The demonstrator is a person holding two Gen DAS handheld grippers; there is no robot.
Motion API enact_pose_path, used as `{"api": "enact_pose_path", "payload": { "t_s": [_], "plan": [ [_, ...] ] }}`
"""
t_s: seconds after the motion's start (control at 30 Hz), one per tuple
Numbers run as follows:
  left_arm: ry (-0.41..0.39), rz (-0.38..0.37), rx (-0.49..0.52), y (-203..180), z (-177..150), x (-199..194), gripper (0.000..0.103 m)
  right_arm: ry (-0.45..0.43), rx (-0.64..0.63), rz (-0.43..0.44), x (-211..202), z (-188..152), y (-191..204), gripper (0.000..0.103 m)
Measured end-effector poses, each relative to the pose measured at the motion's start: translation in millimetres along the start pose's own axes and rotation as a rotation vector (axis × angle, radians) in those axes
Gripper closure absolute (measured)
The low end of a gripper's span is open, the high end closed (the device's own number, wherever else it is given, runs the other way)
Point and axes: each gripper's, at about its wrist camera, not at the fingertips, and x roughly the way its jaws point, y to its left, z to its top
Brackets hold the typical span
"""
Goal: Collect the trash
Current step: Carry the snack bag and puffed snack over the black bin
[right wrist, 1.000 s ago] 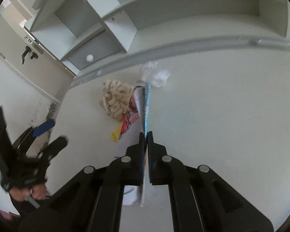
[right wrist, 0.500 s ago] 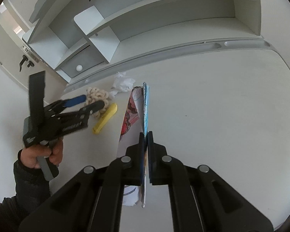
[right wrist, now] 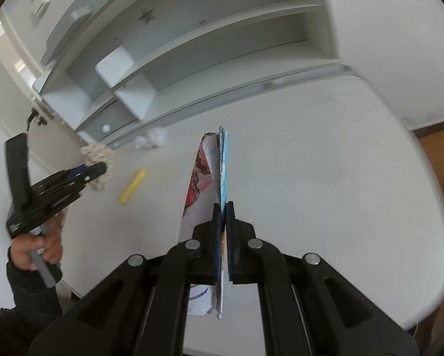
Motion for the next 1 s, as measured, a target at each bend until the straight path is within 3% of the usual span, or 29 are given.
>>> {"api": "enact_pose_path", "payload": {
  "t_s": [0.27,0.4,0.53,0.77,1.0],
  "plan": [
    [-0.054,-0.306,0.185,-180,0,-9,0.073,-0.118,0.167,-0.195,-106,-50,-115,0.099],
    [-0.023,-0.496,0.318,-291,-16,-7,0.073,-0.167,0.294,-0.324,-164,-98,-182,0.099],
    [0.011,-0.618,0.452,-379,-40,-8,0.073,-0.188,0.430,-0.430,-206,-153,-241,0.099],
    [0.096,-0.734,0.626,-491,-86,20,0.073,-0.138,0.631,-0.520,-221,-242,-317,0.099],
    [0.220,-0.769,0.730,-556,-130,74,0.073,-0.035,0.722,-0.560,-194,-304,-362,0.099]
  ]
}}
